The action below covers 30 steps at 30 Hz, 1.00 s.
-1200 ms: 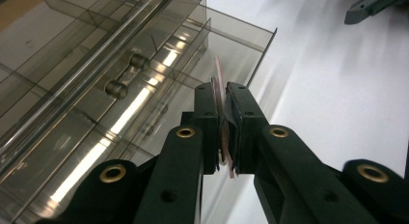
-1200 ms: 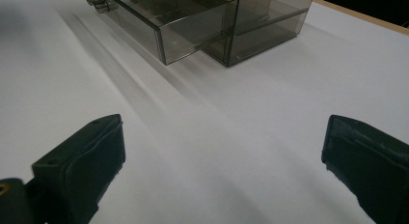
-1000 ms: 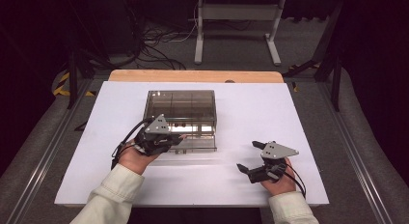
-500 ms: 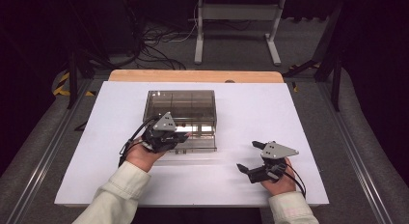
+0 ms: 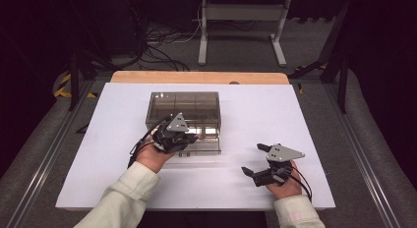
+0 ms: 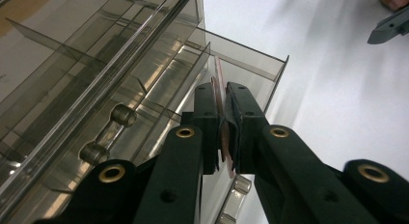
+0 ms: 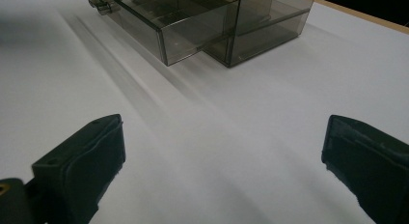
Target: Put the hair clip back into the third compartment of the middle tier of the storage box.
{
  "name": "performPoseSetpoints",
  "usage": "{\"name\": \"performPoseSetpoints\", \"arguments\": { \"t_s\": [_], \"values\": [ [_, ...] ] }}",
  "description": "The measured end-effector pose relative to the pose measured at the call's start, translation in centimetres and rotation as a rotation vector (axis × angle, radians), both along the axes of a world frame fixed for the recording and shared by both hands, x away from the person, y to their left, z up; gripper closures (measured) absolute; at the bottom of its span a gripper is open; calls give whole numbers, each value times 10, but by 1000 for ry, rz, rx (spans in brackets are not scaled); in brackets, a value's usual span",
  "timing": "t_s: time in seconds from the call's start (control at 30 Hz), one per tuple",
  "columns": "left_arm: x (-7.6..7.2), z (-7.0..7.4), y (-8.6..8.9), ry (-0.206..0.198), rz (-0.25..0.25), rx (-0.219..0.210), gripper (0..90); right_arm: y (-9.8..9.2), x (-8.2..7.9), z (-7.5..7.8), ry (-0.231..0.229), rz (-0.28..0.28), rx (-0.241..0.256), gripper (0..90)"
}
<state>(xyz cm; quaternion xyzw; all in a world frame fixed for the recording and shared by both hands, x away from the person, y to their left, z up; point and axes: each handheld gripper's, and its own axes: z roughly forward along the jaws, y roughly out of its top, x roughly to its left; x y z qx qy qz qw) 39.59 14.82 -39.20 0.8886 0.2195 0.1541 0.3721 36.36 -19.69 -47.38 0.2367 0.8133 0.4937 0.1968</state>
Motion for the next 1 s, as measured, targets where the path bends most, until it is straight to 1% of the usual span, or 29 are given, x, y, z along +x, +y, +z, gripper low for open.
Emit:
{"name": "performPoseSetpoints", "arguments": {
  "t_s": [0.27,0.43,0.63,0.7,0.9,1.0],
  "values": [
    [3,-1,-8,-6,-2,17,839,0,0,0,-1,0,-1,17],
    [7,-3,-11,-1,3,22,839,0,0,0,-2,0,-3,17],
    [10,-6,-15,1,7,40,839,0,0,0,-3,0,-3,17],
    [11,-7,-17,2,5,34,839,0,0,0,-3,1,-3,17],
    [14,-10,-24,2,0,40,838,0,0,0,-4,1,-5,17],
    [16,-11,-28,6,1,31,838,0,0,0,-5,2,-4,17]
  ]
}}
